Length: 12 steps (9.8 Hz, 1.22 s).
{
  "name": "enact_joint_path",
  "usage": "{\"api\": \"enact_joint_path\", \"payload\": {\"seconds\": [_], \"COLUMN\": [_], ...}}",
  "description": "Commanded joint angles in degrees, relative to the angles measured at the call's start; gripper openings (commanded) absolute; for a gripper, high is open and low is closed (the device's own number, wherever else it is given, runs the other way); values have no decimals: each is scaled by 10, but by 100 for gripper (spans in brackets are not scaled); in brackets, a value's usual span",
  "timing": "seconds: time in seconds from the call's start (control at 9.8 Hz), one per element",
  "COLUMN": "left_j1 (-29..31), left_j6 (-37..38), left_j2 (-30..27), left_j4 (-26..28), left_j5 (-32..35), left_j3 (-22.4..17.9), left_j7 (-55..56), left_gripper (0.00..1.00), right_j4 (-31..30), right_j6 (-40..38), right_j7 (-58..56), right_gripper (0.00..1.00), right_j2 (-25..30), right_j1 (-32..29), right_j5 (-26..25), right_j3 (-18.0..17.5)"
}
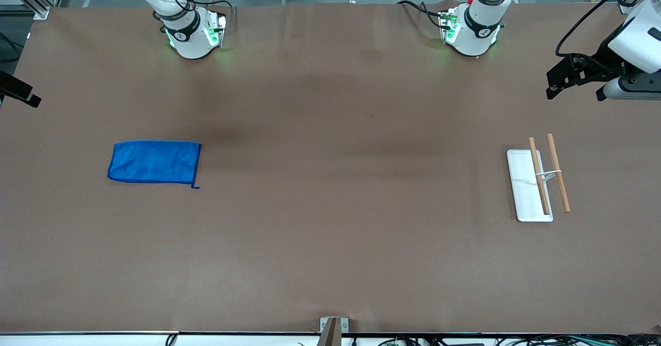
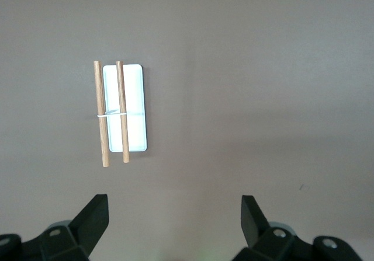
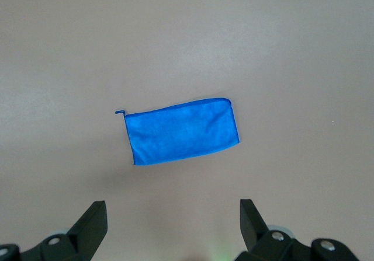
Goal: Right arm passes towel to left arm to hang
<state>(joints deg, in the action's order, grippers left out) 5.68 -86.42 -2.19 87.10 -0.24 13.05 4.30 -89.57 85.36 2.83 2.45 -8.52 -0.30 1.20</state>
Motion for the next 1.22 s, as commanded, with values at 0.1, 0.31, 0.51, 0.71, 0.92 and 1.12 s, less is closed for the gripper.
{"api": "enact_joint_path", "payload": {"seconds": [0.1,0.31,0.51,0.71,0.92,1.12], "left_j1": [3,1,4,-1,-3,-1], "left_j6": [0,0,0,0,0,0], "left_j2": [1,1,1,2,4,4], "left_j4": [13,12,14,14,14,14], "left_j5": [-3,4,3,4,4,4], "left_j3": [1,1,2,2,3,3], "left_j7": [-2,-2,-10,-7,-9,-10], "left_gripper": [100,100,100,100,100,100], "right_j4": [-1,-1,-2,-2,-2,-1], "right_j6": [2,2,2,3,2,2], "right_j7": [-2,-1,-1,-2,-1,-1], "right_gripper": [100,100,100,100,100,100], "right_j2": [3,4,4,3,3,3], "right_j1": [-5,-9,-12,-14,-14,-14], "right_j5": [-4,-4,-4,-4,-4,-4], "right_j3": [-5,-5,-5,-5,-5,-3]}}
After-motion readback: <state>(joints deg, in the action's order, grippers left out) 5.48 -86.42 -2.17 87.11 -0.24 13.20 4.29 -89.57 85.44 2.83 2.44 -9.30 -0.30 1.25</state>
